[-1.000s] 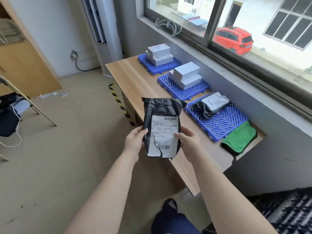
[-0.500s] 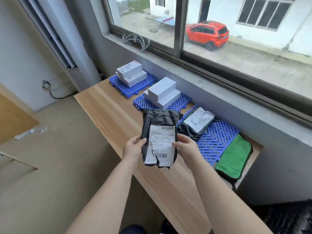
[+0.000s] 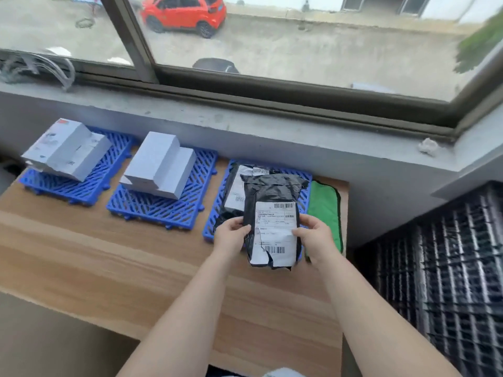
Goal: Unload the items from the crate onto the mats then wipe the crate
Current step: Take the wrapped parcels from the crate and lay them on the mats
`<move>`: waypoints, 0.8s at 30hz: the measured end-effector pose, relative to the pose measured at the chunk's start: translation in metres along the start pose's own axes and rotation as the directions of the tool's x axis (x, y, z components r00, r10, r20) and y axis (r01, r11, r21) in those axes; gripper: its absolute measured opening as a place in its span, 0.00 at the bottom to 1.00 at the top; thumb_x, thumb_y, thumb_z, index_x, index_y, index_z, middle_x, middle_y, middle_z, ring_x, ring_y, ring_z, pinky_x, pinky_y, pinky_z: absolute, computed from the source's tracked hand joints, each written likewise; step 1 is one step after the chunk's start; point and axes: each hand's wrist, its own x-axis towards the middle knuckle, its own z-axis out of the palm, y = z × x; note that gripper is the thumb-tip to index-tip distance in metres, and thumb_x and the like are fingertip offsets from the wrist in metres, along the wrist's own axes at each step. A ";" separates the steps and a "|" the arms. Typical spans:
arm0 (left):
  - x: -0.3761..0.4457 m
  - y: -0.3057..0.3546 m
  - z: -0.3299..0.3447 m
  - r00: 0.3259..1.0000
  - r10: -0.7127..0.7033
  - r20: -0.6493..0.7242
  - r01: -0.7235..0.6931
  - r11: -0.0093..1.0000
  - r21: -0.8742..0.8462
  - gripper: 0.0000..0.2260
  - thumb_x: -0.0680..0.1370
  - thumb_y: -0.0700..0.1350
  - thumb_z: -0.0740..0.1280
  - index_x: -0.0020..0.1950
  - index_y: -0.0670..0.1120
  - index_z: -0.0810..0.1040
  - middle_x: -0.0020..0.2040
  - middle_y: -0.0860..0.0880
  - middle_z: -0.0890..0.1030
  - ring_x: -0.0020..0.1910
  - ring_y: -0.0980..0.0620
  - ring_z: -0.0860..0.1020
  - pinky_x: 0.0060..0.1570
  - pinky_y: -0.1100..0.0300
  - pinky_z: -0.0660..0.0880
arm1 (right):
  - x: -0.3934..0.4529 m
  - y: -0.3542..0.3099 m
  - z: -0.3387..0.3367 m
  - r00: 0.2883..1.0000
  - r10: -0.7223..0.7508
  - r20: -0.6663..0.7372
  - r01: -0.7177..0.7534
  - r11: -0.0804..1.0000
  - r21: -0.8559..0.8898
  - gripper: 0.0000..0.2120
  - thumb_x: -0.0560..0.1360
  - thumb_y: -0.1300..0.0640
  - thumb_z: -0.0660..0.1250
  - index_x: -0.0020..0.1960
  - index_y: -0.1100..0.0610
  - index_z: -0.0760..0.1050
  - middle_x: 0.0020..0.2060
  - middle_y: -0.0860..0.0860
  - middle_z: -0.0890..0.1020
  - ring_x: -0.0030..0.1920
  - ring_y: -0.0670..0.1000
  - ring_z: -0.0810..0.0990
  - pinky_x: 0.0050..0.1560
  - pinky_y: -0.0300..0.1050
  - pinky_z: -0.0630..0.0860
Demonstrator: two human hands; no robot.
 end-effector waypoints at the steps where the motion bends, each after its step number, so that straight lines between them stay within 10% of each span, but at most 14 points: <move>1: 0.009 0.005 0.006 0.999 -0.005 0.044 0.003 0.999 0.042 0.09 0.77 0.33 0.69 0.53 0.45 0.79 0.46 0.49 0.82 0.47 0.50 0.80 0.53 0.53 0.78 | 0.005 -0.001 -0.003 0.999 0.001 -0.042 0.000 1.000 0.007 0.19 0.72 0.76 0.63 0.58 0.62 0.78 0.56 0.57 0.82 0.51 0.55 0.81 0.45 0.43 0.79; 7: 0.053 0.024 0.034 0.972 -0.111 0.209 0.070 0.978 0.197 0.18 0.78 0.33 0.66 0.65 0.50 0.76 0.59 0.48 0.80 0.54 0.49 0.79 0.57 0.52 0.77 | 0.029 -0.006 -0.002 0.966 0.017 -0.257 0.005 0.996 0.086 0.20 0.73 0.77 0.61 0.59 0.60 0.76 0.52 0.52 0.81 0.50 0.51 0.79 0.39 0.35 0.74; 18: 0.082 0.048 0.053 0.875 -0.281 0.394 0.167 0.940 0.299 0.20 0.81 0.42 0.65 0.73 0.46 0.70 0.68 0.45 0.75 0.64 0.46 0.75 0.59 0.51 0.77 | 0.076 -0.003 0.004 0.880 0.053 -0.473 0.015 0.990 0.139 0.19 0.71 0.75 0.59 0.45 0.53 0.77 0.45 0.49 0.82 0.51 0.55 0.82 0.56 0.55 0.80; 21: 0.088 0.047 0.041 0.951 -0.016 0.309 -0.114 0.910 0.399 0.16 0.79 0.45 0.66 0.67 0.49 0.77 0.60 0.50 0.80 0.55 0.53 0.79 0.49 0.59 0.77 | 0.077 0.001 0.001 0.862 0.098 -0.498 0.006 0.979 0.203 0.18 0.72 0.77 0.58 0.47 0.57 0.78 0.47 0.53 0.83 0.48 0.54 0.82 0.53 0.53 0.81; 24: 0.095 0.045 0.025 0.908 0.300 0.292 -0.414 0.742 0.527 0.16 0.77 0.46 0.68 0.65 0.53 0.77 0.63 0.55 0.76 0.64 0.55 0.73 0.60 0.57 0.71 | 0.078 0.006 0.002 0.887 0.100 -0.450 -0.027 0.986 0.166 0.19 0.72 0.76 0.59 0.56 0.60 0.77 0.52 0.55 0.82 0.46 0.50 0.81 0.45 0.44 0.79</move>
